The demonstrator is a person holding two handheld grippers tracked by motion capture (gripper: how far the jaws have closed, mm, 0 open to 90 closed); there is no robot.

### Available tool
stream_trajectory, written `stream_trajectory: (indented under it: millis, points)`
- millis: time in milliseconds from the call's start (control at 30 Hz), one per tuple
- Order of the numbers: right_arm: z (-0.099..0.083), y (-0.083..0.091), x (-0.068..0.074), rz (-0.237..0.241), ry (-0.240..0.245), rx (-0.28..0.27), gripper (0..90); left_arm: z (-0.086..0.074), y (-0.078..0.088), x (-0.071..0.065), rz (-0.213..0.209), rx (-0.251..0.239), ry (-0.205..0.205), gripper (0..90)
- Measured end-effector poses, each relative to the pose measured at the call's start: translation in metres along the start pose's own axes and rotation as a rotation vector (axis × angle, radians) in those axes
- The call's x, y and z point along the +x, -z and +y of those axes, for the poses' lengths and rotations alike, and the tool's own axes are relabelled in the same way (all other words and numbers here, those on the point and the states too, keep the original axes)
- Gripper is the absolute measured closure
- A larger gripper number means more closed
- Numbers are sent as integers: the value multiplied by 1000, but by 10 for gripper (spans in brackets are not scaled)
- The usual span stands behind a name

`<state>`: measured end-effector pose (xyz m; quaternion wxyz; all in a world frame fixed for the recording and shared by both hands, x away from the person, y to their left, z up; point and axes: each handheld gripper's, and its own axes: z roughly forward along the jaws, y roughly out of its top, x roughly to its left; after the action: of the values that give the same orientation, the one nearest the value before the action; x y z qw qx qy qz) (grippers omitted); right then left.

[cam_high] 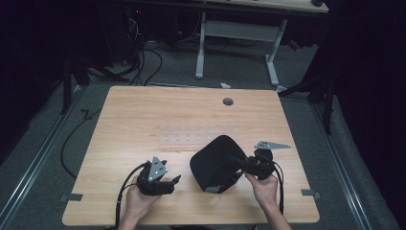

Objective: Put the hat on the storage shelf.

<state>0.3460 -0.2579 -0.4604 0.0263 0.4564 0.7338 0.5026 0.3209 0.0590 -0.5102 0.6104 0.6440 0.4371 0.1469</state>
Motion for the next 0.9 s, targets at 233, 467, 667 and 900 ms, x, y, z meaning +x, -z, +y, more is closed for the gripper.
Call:
stream_trajectory:
  millis: [233, 467, 667, 900]
  points:
    - [8, -10, 6, 21, -5, 13, 820, -1, 0, -11, -44, -3, -27, 233]
    - [16, -24, 14, 34, 3, 47, 818, 3, 0, -22, -79, -21, -65, 205]
    - [17, -34, 18, 27, 10, 82, 818, 4, -1, -26, -92, -24, -77, 205]
    - [17, -37, 19, 14, 15, 100, 818, 3, -2, -32, -93, -28, -120, 237]
